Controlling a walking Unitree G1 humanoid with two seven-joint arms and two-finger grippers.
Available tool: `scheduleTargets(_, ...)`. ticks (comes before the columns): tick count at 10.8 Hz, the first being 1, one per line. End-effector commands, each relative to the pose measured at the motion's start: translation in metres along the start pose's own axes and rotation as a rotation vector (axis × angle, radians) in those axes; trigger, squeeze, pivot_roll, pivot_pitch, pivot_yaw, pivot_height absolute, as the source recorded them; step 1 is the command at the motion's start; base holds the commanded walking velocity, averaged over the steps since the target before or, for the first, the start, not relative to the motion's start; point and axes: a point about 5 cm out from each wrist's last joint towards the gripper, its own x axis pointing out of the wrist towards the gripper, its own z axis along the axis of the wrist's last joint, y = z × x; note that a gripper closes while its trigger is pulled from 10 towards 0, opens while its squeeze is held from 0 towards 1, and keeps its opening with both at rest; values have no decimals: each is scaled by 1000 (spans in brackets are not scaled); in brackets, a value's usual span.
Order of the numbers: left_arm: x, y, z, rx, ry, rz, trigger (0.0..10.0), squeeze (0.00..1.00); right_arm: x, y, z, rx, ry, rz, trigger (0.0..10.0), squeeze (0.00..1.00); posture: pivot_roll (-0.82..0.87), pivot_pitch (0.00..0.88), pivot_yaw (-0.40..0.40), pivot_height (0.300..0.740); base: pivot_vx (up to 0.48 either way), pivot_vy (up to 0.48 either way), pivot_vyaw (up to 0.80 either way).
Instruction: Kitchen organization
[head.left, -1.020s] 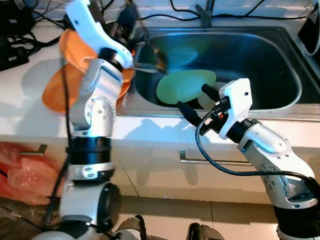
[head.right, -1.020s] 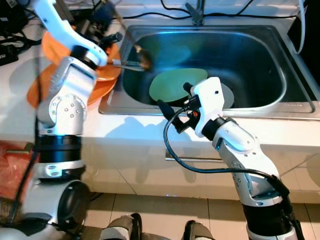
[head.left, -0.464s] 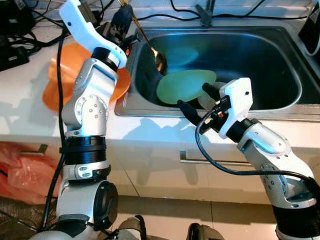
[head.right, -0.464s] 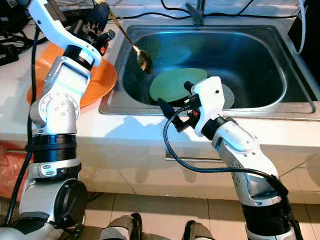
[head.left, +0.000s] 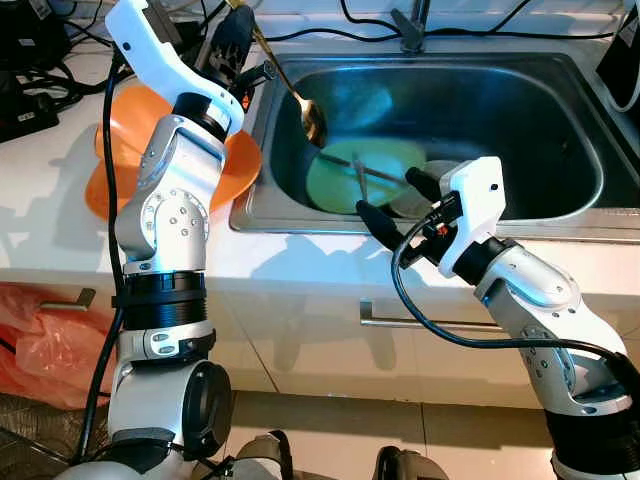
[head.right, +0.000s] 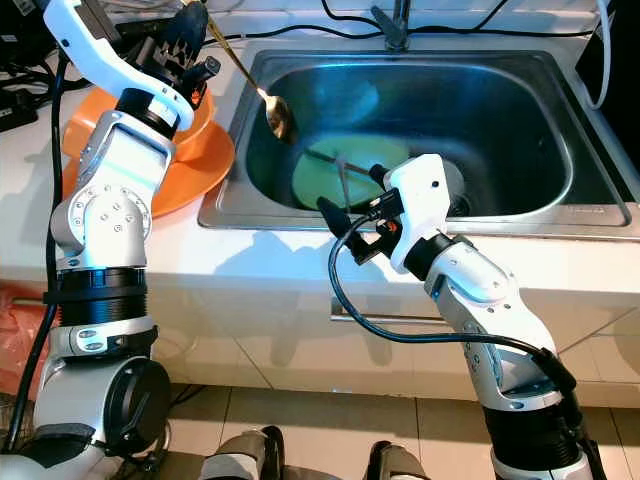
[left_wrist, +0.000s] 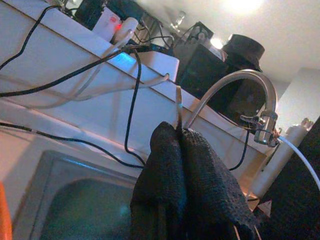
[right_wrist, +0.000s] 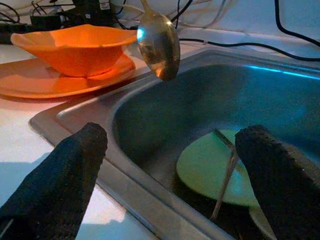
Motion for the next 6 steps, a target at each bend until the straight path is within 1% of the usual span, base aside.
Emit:
scheduleTargets(1, -2, -1, 4, -22, -18, 6, 0, 0, 0, -1, 4, -11, -19, 0, 10000, 0, -22, 134, 82, 740, 0, 0, 0)
scheduleTargets(3, -5, 5, -8, -110, 12, 57, 0, 0, 1, -1, 5, -9, -20, 2, 10000, 0, -23, 134, 82, 740, 0, 0, 0)
scheduleTargets(4, -6, 10, -16, -191, 34, 97, 0, 0, 1, 0, 5, -8, -23, 3, 10000, 0, -24, 133, 83, 740, 0, 0, 0)
scheduleTargets(5, -8, 19, -25, -295, 45, 171, 0, 0, 2, 0, 6, 7, -23, 0, 10000, 0, -25, 133, 83, 740, 0, 0, 0)
scheduleTargets(6, -12, 26, -35, -416, 53, 240, 0, 0, 3, -2, 6, 64, -29, -19, 10000, 0, -28, 133, 84, 740, 0, 0, 0)
